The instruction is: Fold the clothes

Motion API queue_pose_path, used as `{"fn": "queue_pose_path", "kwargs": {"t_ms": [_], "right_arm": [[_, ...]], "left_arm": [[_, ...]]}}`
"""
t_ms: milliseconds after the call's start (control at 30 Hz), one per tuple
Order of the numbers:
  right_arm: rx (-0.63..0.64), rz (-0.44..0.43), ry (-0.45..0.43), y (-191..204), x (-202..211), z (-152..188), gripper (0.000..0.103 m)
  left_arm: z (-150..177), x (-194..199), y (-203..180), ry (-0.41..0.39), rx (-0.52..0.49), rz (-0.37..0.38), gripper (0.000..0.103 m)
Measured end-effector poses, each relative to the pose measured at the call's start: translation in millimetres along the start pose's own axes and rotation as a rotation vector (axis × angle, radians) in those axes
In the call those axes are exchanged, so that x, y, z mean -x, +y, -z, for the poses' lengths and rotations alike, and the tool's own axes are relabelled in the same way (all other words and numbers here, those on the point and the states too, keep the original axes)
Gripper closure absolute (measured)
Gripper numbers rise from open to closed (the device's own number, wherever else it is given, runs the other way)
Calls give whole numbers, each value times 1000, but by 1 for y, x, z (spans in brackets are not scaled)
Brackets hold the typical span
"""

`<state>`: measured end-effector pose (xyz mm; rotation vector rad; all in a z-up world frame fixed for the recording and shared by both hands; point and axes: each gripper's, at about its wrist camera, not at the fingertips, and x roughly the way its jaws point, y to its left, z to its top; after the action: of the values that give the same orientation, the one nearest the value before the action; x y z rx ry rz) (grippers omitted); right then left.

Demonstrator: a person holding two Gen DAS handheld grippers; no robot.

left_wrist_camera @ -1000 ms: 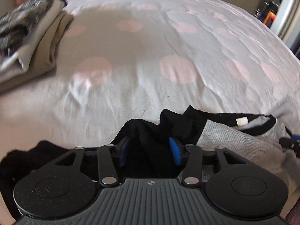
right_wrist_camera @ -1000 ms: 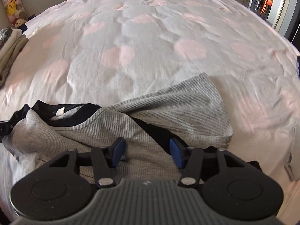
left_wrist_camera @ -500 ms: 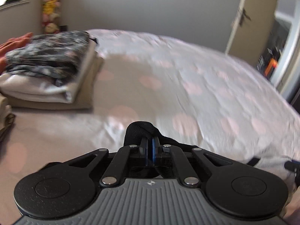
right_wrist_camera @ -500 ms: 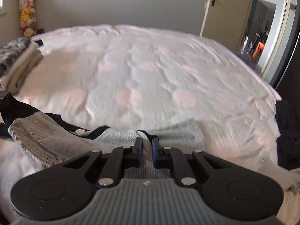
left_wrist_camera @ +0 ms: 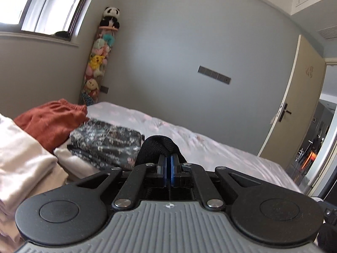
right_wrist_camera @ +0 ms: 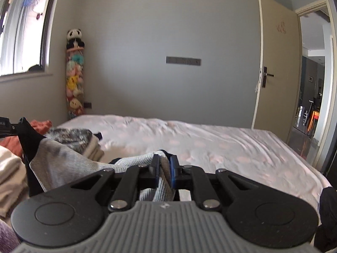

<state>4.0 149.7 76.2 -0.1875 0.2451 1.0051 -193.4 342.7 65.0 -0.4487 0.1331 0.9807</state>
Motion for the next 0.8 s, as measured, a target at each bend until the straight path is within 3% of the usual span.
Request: {"fn": "queue_pose_path", "kwargs": {"t_ms": [167, 367, 500, 633, 800], "right_arm": [[-40, 36, 104, -11, -18, 19, 92], [-68, 125, 336, -40, -60, 92, 92], [-67, 163, 439, -55, -79, 131, 91], [-66, 142, 533, -60, -90, 160, 91], [-87, 73, 687, -66, -99, 187, 87]], "left_arm": [[23, -22, -9, 119, -87, 1, 101], [92, -84, -15, 386, -186, -5, 101], [133, -115, -11, 528, -238, 10, 101], [165, -125, -5, 642, -288, 19, 101], [184, -134, 3, 787, -241, 24, 100]]}}
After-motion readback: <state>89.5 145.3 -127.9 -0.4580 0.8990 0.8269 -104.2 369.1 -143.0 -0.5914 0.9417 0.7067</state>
